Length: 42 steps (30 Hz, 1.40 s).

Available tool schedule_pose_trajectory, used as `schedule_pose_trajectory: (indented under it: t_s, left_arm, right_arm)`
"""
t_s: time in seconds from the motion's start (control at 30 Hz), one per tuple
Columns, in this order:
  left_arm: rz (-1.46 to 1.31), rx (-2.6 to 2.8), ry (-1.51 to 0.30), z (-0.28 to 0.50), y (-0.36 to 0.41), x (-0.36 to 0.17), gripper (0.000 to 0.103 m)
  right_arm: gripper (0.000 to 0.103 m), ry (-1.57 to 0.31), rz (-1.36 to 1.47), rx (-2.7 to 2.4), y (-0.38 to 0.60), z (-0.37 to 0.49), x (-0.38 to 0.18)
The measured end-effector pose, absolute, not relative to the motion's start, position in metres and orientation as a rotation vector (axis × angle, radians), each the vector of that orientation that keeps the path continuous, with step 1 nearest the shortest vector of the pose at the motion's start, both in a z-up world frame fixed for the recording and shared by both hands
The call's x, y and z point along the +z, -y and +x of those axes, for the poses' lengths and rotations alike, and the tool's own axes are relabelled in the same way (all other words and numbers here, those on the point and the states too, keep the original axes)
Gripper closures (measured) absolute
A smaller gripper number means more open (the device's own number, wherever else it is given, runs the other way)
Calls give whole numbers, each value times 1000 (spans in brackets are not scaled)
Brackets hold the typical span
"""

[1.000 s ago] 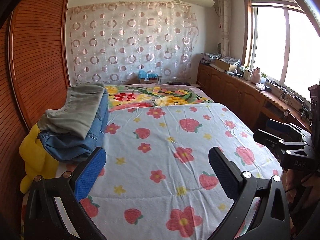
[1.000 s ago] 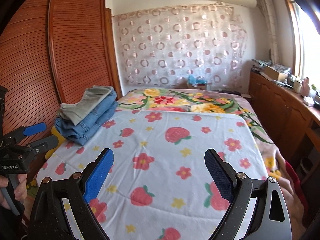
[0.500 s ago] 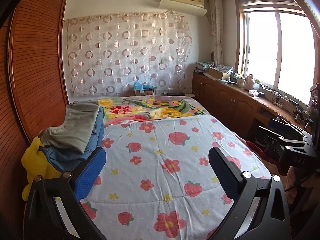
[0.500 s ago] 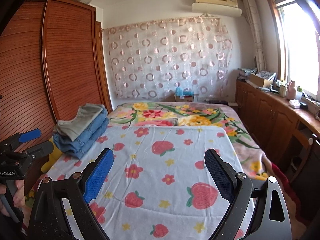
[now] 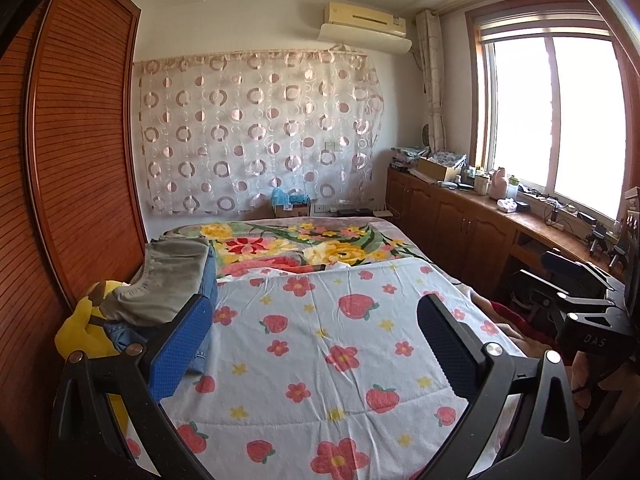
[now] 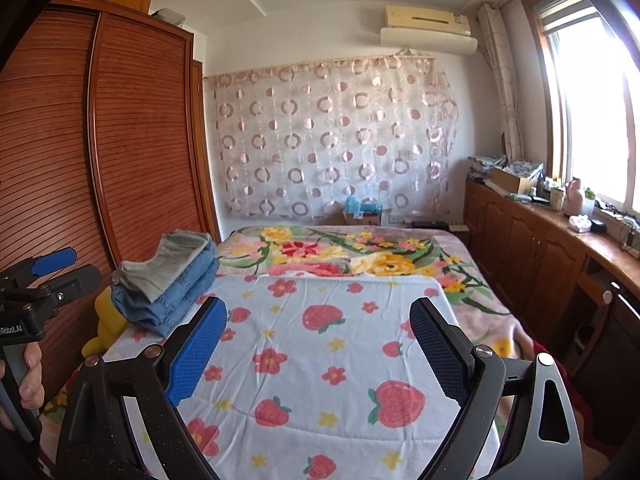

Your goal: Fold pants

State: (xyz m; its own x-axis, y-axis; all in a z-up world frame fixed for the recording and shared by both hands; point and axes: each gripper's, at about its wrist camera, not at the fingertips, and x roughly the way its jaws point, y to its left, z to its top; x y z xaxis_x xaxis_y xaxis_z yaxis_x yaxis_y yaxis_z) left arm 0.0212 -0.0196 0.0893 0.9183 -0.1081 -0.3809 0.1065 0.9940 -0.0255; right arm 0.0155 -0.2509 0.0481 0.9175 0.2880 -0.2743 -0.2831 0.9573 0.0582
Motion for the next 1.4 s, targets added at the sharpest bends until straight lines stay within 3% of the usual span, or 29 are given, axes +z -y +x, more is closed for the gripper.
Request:
schedule_pose_trajectory:
  t_s: [1.4]
  left_arm:
    - [-9, -97, -372, 13, 11, 93, 0]
  right_arm:
    - [9, -271, 8, 283, 252, 17, 40]
